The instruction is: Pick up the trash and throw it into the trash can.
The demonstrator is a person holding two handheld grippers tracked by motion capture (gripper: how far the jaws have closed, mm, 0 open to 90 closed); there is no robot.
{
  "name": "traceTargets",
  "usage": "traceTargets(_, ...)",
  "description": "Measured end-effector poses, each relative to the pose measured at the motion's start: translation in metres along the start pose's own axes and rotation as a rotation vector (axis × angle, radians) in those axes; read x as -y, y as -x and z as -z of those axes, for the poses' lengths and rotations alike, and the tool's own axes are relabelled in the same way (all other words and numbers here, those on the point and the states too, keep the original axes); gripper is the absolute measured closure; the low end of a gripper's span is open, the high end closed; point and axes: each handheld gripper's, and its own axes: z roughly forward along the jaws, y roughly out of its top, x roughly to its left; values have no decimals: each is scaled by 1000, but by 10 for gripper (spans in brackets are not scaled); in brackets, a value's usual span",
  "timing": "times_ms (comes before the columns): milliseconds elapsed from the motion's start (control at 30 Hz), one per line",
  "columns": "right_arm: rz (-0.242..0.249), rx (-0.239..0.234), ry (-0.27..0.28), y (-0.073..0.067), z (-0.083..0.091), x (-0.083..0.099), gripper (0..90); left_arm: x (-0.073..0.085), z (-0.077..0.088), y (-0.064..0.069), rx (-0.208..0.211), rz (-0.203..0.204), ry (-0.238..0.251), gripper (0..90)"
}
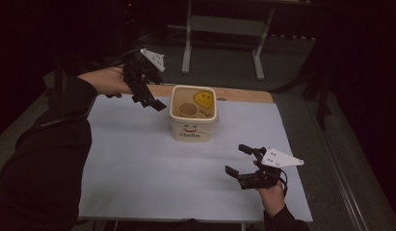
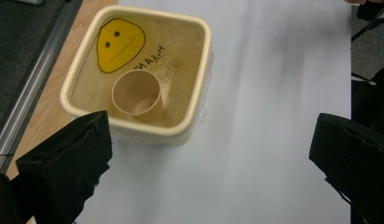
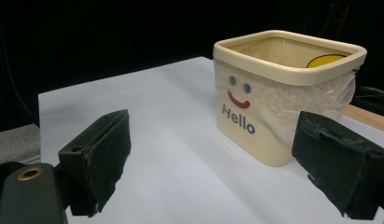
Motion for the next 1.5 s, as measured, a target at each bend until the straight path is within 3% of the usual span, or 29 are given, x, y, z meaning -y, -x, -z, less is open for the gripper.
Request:
traceTargets(200, 1, 0, -1, -1, 0, 0, 115, 16, 7, 9, -5, 13, 25, 5)
traceTargets(433, 4, 0, -3, -1, -1, 0, 115, 37, 8, 17, -5, 30, 4, 5)
traceTargets(567, 3, 3, -4, -1, 0, 0, 115, 50, 14, 24, -9, 41, 38, 5)
traceTargets(833, 4, 4, -8, -1, -1, 0, 115, 70, 16, 39, -27, 46, 50, 5)
traceTargets(967, 2, 4, -7, -1, -1, 0, 115, 79, 17, 47, -24, 55, 102, 5)
traceTargets(1033, 3, 4, -8, -1, -1, 0, 115, 83, 17, 50, -36, 58, 103, 5)
traceTargets(1200, 3, 5, -8, -1, -1, 0, 115, 93, 15, 59, -71, 64, 110, 5)
traceTargets(1400, 2, 3, -12, -1, -1, 0, 115, 106, 5, 68, -82, 74, 114, 5)
traceTargets(1500, 1, 3, -14, -1, -2, 0, 115, 114, 0, 73, -103, 95, 121, 5)
